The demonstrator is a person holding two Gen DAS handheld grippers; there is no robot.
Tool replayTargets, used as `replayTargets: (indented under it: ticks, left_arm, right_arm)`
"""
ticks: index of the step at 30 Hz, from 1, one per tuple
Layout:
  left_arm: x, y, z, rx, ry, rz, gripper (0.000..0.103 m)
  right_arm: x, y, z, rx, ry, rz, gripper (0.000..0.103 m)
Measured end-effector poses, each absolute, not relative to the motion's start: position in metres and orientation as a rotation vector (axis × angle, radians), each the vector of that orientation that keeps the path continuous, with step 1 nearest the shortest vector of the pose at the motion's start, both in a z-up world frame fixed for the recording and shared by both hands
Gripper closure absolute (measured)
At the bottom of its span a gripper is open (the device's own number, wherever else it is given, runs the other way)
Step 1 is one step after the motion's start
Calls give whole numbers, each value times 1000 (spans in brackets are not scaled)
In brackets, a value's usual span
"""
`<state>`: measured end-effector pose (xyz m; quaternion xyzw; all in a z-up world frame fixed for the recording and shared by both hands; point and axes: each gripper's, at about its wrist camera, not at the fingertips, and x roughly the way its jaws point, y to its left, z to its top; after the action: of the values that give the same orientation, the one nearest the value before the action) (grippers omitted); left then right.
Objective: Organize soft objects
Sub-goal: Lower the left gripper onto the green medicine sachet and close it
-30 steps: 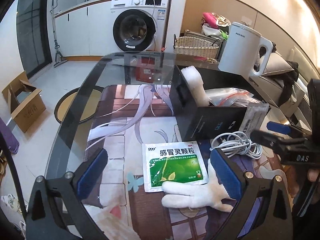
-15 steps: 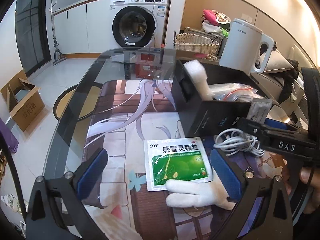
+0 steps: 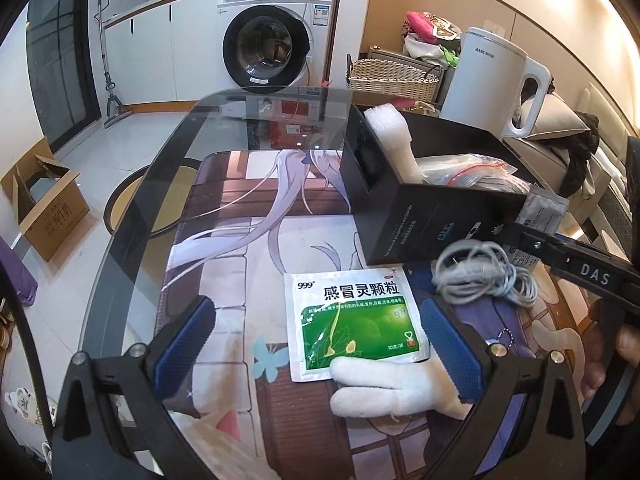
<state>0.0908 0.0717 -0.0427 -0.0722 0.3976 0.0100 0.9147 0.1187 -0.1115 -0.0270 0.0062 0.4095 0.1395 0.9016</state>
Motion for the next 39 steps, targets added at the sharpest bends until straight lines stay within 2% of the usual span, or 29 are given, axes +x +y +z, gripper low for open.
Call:
replayTargets:
  ticks: [2, 6, 23, 39]
  left_arm:
    - [92, 69, -42, -145, 817, 18, 0]
    - [93, 64, -44, -132, 826, 17, 0]
    - [116, 64, -59, -142, 915, 15, 0]
    - [120, 43, -68, -35, 953, -2, 1]
  right_arm:
    - [118, -118, -27, 26, 847, 305, 50]
    - [115, -123, -25, 27, 838, 327, 54]
    - [92, -133, 7, 59, 776, 461, 54]
    - [89, -134, 8, 40, 775, 483, 54]
